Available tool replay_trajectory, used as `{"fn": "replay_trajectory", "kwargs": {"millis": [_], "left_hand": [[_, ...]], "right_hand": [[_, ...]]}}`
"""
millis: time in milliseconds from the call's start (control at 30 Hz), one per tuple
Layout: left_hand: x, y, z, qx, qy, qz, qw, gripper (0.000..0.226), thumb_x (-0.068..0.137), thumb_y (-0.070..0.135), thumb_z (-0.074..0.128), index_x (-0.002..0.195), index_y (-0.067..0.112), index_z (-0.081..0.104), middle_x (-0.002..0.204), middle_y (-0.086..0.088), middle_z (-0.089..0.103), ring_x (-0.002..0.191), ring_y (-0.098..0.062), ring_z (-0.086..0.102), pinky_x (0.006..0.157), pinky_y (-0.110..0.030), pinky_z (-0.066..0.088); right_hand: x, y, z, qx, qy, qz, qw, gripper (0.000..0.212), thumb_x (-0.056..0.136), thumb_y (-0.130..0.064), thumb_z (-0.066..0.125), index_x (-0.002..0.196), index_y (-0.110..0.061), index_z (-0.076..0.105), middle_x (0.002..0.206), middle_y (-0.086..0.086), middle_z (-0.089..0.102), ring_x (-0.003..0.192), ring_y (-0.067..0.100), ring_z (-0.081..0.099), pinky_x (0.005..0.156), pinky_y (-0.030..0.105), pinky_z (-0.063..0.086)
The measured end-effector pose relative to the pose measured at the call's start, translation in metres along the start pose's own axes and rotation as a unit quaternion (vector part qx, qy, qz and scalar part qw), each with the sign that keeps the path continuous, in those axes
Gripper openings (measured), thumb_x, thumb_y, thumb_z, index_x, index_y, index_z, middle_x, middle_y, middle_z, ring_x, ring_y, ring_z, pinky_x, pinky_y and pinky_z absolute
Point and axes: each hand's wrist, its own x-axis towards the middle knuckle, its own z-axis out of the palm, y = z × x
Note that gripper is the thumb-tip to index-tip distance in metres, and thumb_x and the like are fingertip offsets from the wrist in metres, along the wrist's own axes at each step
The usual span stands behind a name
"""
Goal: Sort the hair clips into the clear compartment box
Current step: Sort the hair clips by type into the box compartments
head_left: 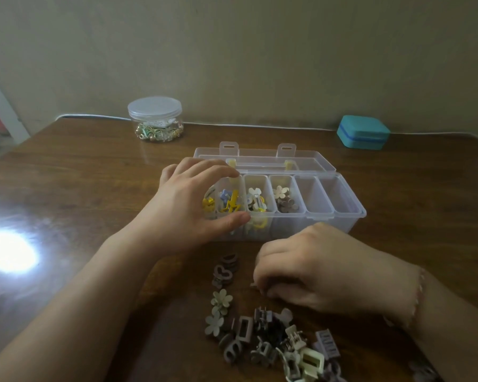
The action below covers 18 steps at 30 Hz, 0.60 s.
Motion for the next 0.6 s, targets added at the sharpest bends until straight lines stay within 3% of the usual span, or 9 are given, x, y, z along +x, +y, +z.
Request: {"fn": "replay_trajectory", "kwargs": {"millis": [100, 167, 233, 267, 367, 467, 533, 600], "left_hand": [[0.0, 0.0, 0.0, 0.002, -0.005, 0.0, 1.0, 0.073, 0.073, 0.08, 0.045, 0.132, 0.037, 0.05, 0.139, 0.017, 0.048, 0.136, -0.01, 0.03, 0.113, -0.045, 0.02], [0.0, 0.0, -0.001, 0.001, -0.006, 0.001, 1.0, 0.074, 0.072, 0.08, 0.044, 0.133, 0.037, 0.05, 0.139, 0.018, 0.048, 0.136, -0.01, 0.03, 0.113, -0.043, 0.019], [0.0, 0.0, -0.001, -0.001, -0.005, 0.003, 1.0, 0.074, 0.073, 0.08, 0.044, 0.132, 0.037, 0.05, 0.139, 0.018, 0.048, 0.136, -0.009, 0.029, 0.112, -0.041, 0.018], [0.0, 0.0, -0.001, -0.001, -0.005, 0.003, 1.0, 0.074, 0.073, 0.08, 0.044, 0.132, 0.037, 0.05, 0.138, 0.019, 0.047, 0.136, -0.009, 0.029, 0.112, -0.041, 0.018], [0.0, 0.001, -0.001, -0.002, -0.004, 0.004, 1.0, 0.074, 0.073, 0.08, 0.044, 0.132, 0.037, 0.05, 0.138, 0.019, 0.048, 0.136, -0.01, 0.03, 0.113, -0.044, 0.019], [0.0, 0.001, -0.001, -0.003, -0.001, 0.004, 1.0, 0.074, 0.073, 0.08, 0.044, 0.132, 0.036, 0.051, 0.138, 0.018, 0.048, 0.136, -0.01, 0.031, 0.112, -0.044, 0.019], [0.0, 0.001, -0.001, -0.001, -0.001, 0.004, 1.0, 0.073, 0.073, 0.079, 0.044, 0.132, 0.036, 0.051, 0.139, 0.018, 0.048, 0.136, -0.01, 0.03, 0.112, -0.044, 0.019], [0.0, 0.001, -0.001, -0.002, -0.004, 0.0, 1.0, 0.073, 0.073, 0.08, 0.044, 0.132, 0.037, 0.05, 0.14, 0.018, 0.047, 0.136, -0.009, 0.029, 0.113, -0.045, 0.019]], "right_hand": [[-0.008, 0.006, -0.012, 0.069, 0.125, 0.021, 0.99, 0.017, 0.088, -0.034, 0.061, 0.103, -0.028, 0.066, 0.095, -0.02, 0.064, 0.084, -0.004, 0.062, 0.071, 0.019, 0.054], [-0.011, 0.01, -0.02, 0.112, 0.27, 0.06, 0.954, 0.018, 0.087, -0.03, 0.064, 0.102, -0.021, 0.067, 0.083, -0.027, 0.059, 0.066, -0.005, 0.057, 0.055, 0.01, 0.046], [-0.008, 0.017, -0.025, 0.119, 0.383, 0.134, 0.906, 0.015, 0.086, -0.027, 0.069, 0.099, -0.021, 0.067, 0.077, -0.031, 0.059, 0.051, 0.008, 0.052, 0.043, 0.015, 0.04], [-0.005, 0.022, -0.026, 0.113, 0.409, 0.17, 0.889, 0.016, 0.085, -0.026, 0.07, 0.1, -0.022, 0.068, 0.081, -0.031, 0.062, 0.053, 0.011, 0.055, 0.045, 0.021, 0.045], [0.0, 0.036, -0.026, 0.066, 0.372, 0.264, 0.888, 0.025, 0.085, -0.027, 0.071, 0.11, -0.026, 0.069, 0.105, -0.015, 0.069, 0.073, -0.003, 0.063, 0.063, 0.018, 0.053], [-0.008, 0.042, -0.027, 0.069, 0.363, 0.299, 0.88, 0.023, 0.086, -0.024, 0.07, 0.109, -0.026, 0.07, 0.103, -0.014, 0.067, 0.063, -0.02, 0.054, 0.059, 0.004, 0.041], [-0.013, 0.036, -0.03, 0.082, 0.379, 0.295, 0.873, 0.019, 0.086, -0.021, 0.07, 0.105, -0.025, 0.07, 0.102, -0.014, 0.068, 0.072, -0.018, 0.057, 0.062, 0.004, 0.045], [-0.02, 0.029, -0.034, 0.098, 0.369, 0.271, 0.884, 0.015, 0.085, -0.023, 0.069, 0.099, -0.028, 0.07, 0.091, -0.019, 0.068, 0.067, -0.014, 0.058, 0.056, 0.003, 0.043]]}}
